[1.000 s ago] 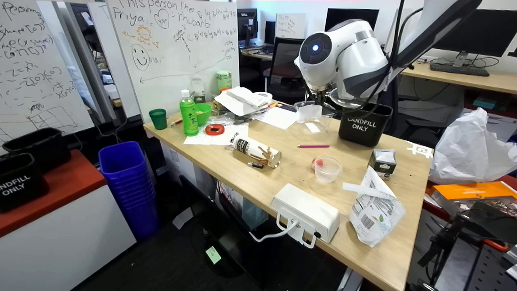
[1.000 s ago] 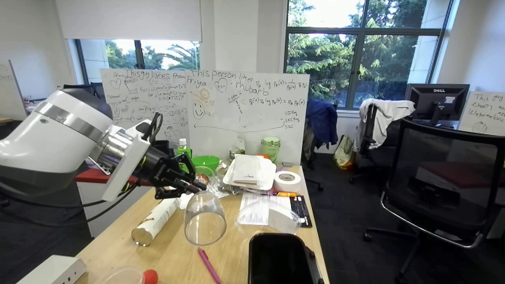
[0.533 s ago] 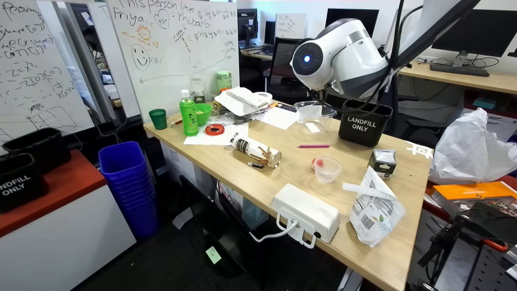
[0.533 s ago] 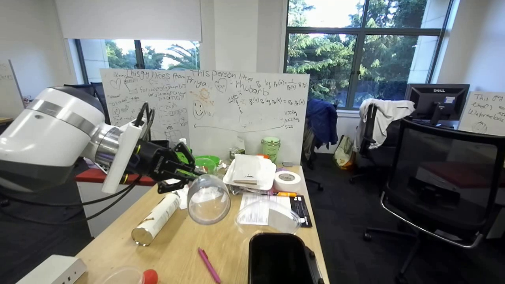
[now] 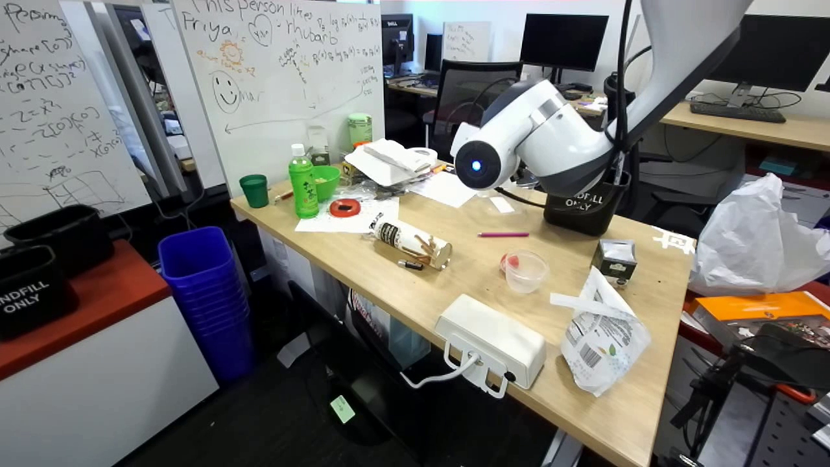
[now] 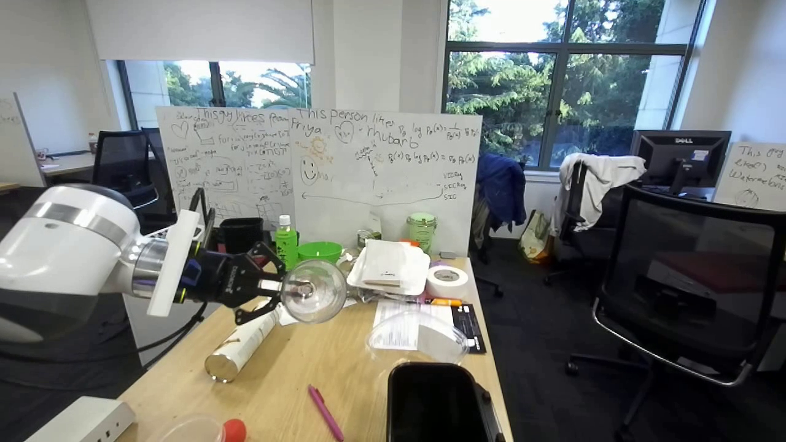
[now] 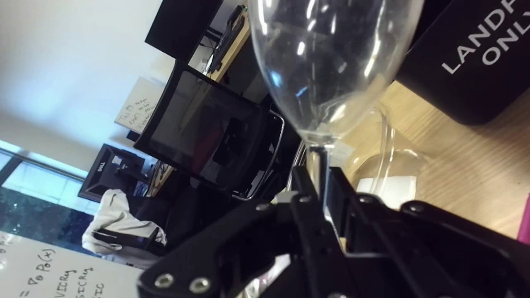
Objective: Pour the contents of the wine glass into the black bin
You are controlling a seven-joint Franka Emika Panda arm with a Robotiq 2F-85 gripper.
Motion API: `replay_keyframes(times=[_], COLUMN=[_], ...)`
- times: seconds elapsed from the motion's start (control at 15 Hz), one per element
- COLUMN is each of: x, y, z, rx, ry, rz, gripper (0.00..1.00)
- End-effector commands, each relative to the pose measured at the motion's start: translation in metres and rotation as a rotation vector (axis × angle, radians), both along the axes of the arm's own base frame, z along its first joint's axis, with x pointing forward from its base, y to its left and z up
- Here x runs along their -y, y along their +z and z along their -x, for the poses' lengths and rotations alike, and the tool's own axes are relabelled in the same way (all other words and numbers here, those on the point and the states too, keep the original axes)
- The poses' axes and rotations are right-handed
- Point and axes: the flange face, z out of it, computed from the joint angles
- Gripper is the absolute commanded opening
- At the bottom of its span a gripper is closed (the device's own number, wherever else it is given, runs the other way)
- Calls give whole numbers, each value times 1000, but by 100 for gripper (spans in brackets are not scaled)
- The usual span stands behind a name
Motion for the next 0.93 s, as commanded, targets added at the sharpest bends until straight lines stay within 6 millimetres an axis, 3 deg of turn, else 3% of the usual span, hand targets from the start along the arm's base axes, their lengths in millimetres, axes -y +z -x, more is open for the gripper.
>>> replay_keyframes(times=[0.0, 0.33, 0.4, 0.47, 0.87], x=[5, 8, 7, 6, 5], y=[-17, -28, -27, -27, -28], z=[1, 2, 1, 1, 2], rx=[-114, -273, -219, -225, -223], ry=[55, 180, 138, 144, 145], rz=[150, 319, 253, 257, 251], gripper=[4, 4, 4, 14, 14])
